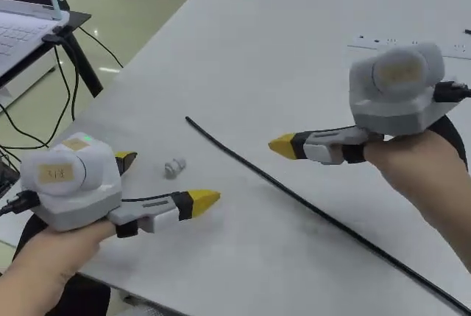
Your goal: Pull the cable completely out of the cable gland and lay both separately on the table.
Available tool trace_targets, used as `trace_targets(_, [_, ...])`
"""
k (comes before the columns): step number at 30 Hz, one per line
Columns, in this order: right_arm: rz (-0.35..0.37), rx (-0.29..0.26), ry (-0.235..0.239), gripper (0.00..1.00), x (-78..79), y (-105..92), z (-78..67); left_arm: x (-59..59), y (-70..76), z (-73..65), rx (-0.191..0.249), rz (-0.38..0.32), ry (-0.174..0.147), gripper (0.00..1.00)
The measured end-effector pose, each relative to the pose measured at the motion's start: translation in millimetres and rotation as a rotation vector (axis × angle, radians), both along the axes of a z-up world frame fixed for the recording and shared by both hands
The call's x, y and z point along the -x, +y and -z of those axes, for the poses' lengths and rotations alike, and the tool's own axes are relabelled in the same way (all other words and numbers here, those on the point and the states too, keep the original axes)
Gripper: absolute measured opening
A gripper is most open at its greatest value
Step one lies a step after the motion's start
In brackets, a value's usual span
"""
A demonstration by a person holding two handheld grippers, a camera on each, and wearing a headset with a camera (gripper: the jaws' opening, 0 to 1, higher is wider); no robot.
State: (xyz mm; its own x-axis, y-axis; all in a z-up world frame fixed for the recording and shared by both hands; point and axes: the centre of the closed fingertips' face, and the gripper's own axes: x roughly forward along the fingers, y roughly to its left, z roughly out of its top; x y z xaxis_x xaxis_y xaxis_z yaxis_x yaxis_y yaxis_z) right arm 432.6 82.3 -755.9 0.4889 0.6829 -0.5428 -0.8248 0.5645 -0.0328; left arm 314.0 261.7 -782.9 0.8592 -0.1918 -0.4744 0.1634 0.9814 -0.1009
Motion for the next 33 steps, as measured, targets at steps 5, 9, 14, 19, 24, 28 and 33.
trace_targets(5, [0.073, 0.078, -0.025, 0.99, 8.3, -90.0, -8.4, -0.3, -21.5, -26.5, -0.005, 0.05, -0.016, 1.0])
trace_targets(9, [0.146, 0.134, -0.035, 0.99, 22.8, -161.3, -13.9, 1.0, -42.6, -42.1, -0.022, 0.093, -0.038, 1.0])
trace_targets(14, [0.236, 0.076, -0.021, 0.99, 42.6, -211.2, -19.4, -1.1, -60.9, -53.4, -0.066, 0.12, -0.077, 1.0])
trace_targets(19, [0.329, 0.053, 0.02, 0.99, 61.5, -250.8, -14.2, 1.6, -86.0, -58.2, -0.088, 0.169, -0.054, 1.0])
trace_targets(24, [0.347, 0.033, 0.043, 0.99, 81.4, -260.8, -14.3, 0.4, -97.0, -68.7, -0.11, 0.186, -0.093, 1.0])
trace_targets(28, [0.347, 0.035, 0.037, 0.99, 87.6, -268.5, -14.9, 2.2, -103.9, -69.7, -0.133, 0.202, -0.085, 1.0])
trace_targets(33, [0.362, 0.011, 0.035, 0.99, 94.4, -275.7, -18.0, 7.1, -111.1, -69.1, -0.152, 0.22, -0.07, 1.0])
